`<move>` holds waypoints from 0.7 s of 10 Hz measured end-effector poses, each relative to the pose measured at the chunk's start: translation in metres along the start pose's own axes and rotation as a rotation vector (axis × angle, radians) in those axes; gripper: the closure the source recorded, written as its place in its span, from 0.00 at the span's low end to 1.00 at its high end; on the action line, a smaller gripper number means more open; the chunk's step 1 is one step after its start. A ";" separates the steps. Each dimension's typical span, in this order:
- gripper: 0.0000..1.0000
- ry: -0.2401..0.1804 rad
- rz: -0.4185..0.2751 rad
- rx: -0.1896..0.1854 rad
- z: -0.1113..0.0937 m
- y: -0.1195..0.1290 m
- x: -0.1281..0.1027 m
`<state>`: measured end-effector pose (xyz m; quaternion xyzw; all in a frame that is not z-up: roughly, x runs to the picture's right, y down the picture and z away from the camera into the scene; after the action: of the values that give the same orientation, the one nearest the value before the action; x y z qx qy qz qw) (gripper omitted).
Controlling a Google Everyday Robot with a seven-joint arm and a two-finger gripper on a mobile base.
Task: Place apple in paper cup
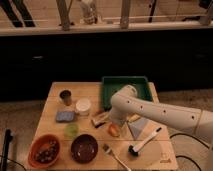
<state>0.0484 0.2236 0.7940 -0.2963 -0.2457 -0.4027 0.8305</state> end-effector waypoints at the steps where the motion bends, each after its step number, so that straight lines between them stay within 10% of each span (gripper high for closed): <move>1: 0.37 -0.007 0.000 -0.006 0.003 0.001 0.000; 7: 0.97 -0.020 -0.005 -0.017 0.010 0.007 0.001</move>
<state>0.0532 0.2335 0.7991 -0.3067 -0.2513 -0.4036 0.8245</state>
